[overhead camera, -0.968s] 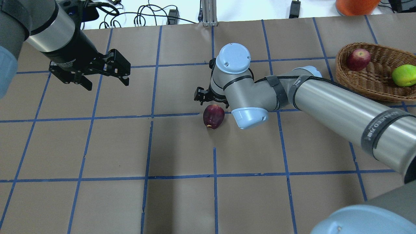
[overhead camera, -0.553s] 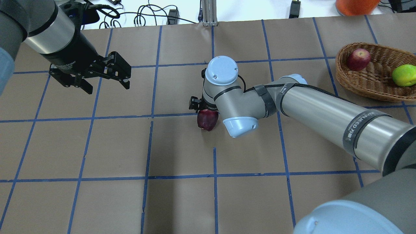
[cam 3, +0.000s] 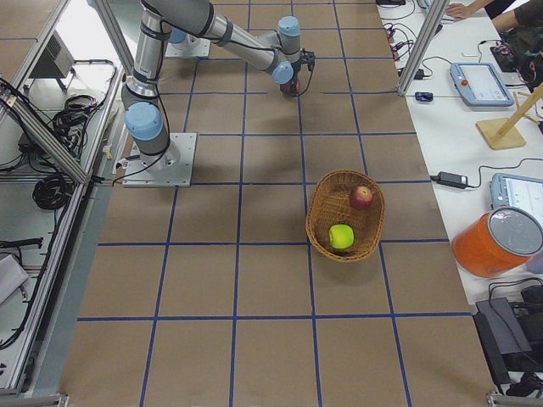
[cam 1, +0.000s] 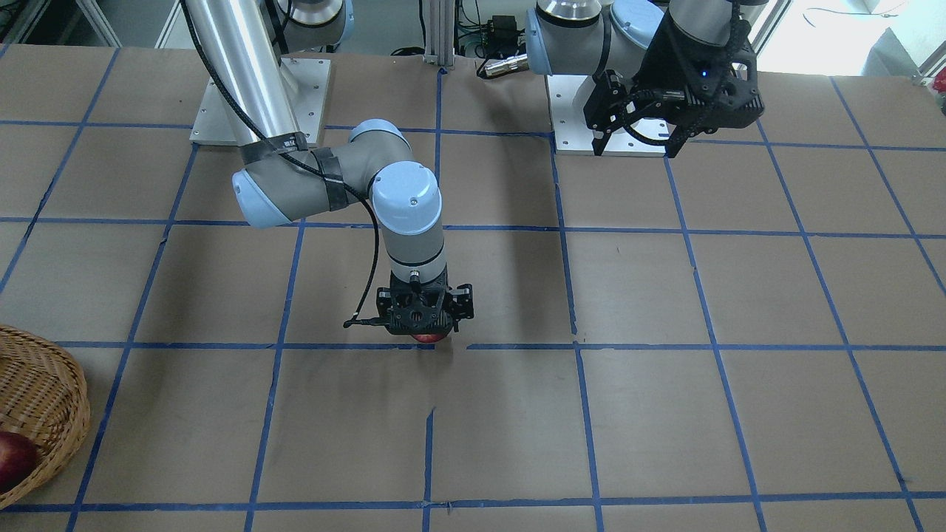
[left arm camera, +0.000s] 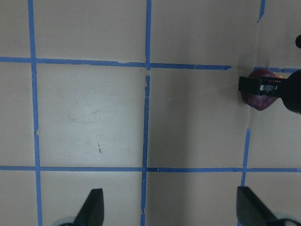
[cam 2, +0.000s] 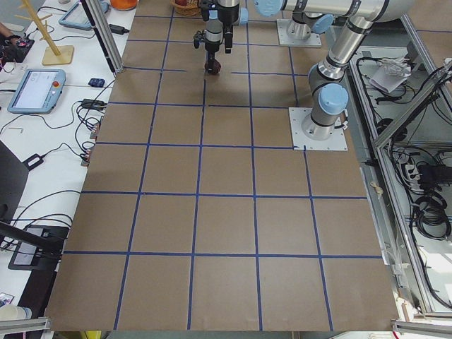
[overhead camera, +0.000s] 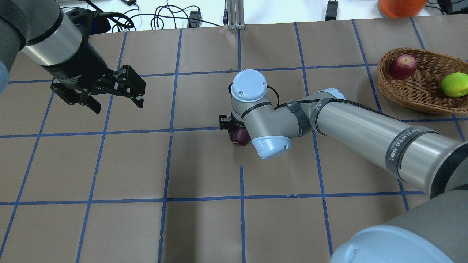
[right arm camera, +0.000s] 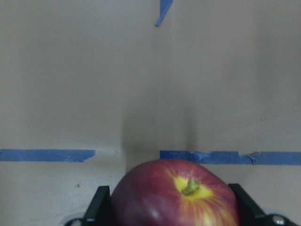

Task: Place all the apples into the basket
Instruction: 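Lower the right gripper and close it on the dark red apple, then carry the dark red apple with the right gripper over the basket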

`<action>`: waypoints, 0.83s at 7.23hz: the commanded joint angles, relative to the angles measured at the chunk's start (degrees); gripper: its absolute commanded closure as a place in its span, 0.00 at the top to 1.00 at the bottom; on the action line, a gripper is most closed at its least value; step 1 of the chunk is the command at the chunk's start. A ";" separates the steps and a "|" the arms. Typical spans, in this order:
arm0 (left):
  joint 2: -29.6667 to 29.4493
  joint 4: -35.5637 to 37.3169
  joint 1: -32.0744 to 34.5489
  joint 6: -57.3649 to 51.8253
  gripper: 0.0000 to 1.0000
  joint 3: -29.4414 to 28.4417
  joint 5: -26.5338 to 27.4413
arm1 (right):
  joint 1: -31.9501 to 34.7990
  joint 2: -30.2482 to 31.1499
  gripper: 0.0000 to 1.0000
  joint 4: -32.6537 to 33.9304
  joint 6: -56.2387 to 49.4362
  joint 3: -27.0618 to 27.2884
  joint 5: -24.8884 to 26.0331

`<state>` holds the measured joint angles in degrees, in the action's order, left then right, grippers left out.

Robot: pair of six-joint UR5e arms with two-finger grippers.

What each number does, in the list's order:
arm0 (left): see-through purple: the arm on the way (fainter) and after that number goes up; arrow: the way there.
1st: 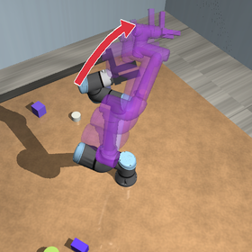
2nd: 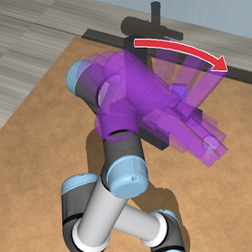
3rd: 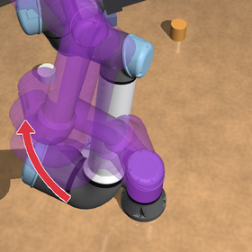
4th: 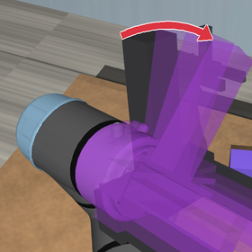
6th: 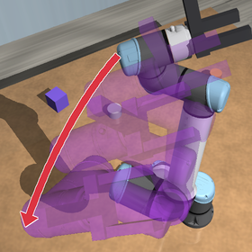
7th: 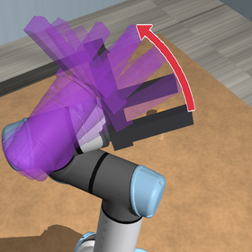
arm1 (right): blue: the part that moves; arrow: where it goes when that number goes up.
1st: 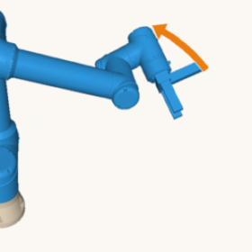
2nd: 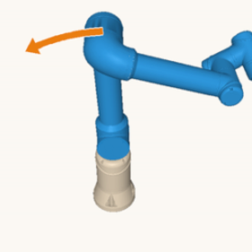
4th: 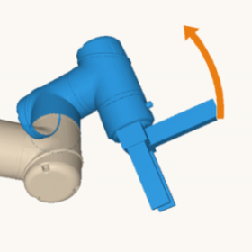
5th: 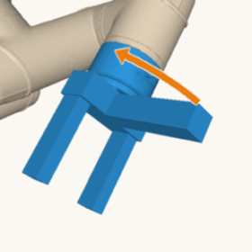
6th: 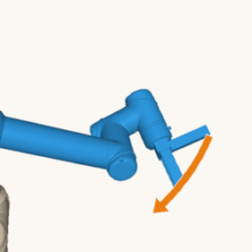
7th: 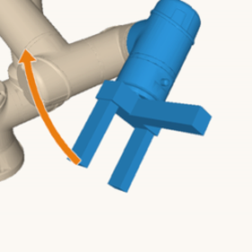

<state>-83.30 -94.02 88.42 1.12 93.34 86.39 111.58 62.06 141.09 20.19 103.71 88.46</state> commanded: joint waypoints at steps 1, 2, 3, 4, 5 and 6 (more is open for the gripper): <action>0.24 -0.11 0.00 -0.16 1.00 0.00 0.01 | -5.20 3.23 0.13 -4.82 -12.46 -1.05 0.66; 0.15 -0.11 0.00 -0.24 1.00 0.00 0.01 | -12.63 5.68 0.11 -8.17 -22.81 -1.49 0.05; 0.32 -0.28 0.00 -0.25 1.00 0.00 0.01 | -20.62 7.97 0.10 -12.38 -34.31 -2.11 -0.13; 0.33 -0.55 0.00 -0.25 1.00 0.00 0.01 | -28.71 9.04 0.11 -15.12 -43.30 -4.20 0.48; 0.24 -0.55 0.00 -0.33 1.00 0.00 0.01 | -35.84 8.79 0.11 -16.10 -56.53 -8.14 0.74; 0.24 -0.55 0.00 -0.33 1.00 0.00 0.01 | -41.30 7.83 0.11 -15.85 -67.37 -10.96 2.40</action>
<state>-83.02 -94.53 88.42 0.82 93.34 86.39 78.41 70.41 125.98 -32.51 96.57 89.46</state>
